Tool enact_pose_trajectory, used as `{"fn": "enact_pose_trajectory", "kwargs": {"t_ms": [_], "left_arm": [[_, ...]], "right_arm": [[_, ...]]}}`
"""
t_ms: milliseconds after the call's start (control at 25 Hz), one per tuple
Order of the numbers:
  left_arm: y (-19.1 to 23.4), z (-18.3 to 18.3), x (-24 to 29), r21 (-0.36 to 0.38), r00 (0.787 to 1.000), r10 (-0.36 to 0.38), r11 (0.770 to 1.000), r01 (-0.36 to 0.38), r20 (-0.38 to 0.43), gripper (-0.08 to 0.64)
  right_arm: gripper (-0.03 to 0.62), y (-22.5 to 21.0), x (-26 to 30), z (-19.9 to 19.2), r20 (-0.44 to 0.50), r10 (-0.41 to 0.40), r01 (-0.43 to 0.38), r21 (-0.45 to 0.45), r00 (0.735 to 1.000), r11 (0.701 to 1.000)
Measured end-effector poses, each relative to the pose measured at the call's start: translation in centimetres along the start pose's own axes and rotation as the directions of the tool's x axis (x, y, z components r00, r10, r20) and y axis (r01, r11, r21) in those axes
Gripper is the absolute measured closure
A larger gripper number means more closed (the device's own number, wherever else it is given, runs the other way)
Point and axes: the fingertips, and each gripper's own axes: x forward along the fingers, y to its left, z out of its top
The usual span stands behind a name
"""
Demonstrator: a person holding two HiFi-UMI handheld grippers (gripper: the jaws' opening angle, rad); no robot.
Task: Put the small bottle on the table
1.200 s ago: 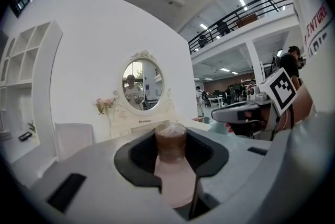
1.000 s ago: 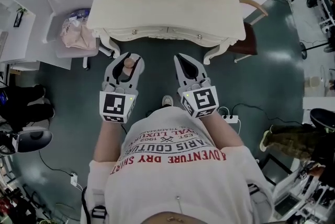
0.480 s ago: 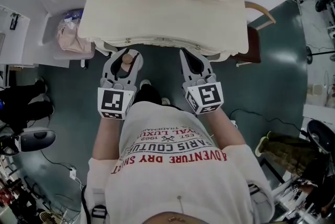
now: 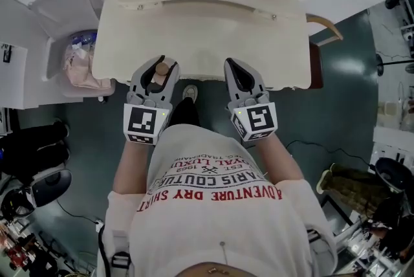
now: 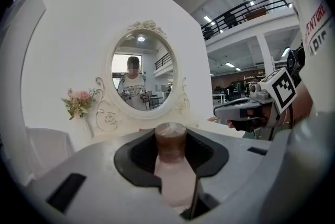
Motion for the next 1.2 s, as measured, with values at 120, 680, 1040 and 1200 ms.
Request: {"fn": "enact_pose_trajectory", "kwargs": {"t_ms": [120,680,1040,1200], "left_arm": [[3.1,-0.3,3.7,0.002,0.999,-0.037,0.999,0.037,-0.01,0.43],[15.9,-7.9,14.9,-0.062,0.994,-0.103,0.993,0.101,-0.029,0.43],[14.6,-12.4,19.0,-0.079,0.979,-0.166,0.984,0.158,-0.12,0.43],[15.0,-13.8,20.7,-0.081,0.977,-0.156,0.986,0.145,-0.144,0.43]], "right_arm": [[0.594,-1.3,4.2,0.3,-0.008,-0.027,0.027,0.001,1.0,1.0],[0.594,-3.9,20.6,-3.7,-0.043,-0.077,0.076,-0.034,0.996,0.997],[0.594,-6.2,22.1,-6.8,-0.101,-0.098,0.095,-0.025,0.99,0.995],[0.594,-6.9,23.1,-7.0,-0.093,-0.091,0.087,-0.04,0.992,0.995]]}}
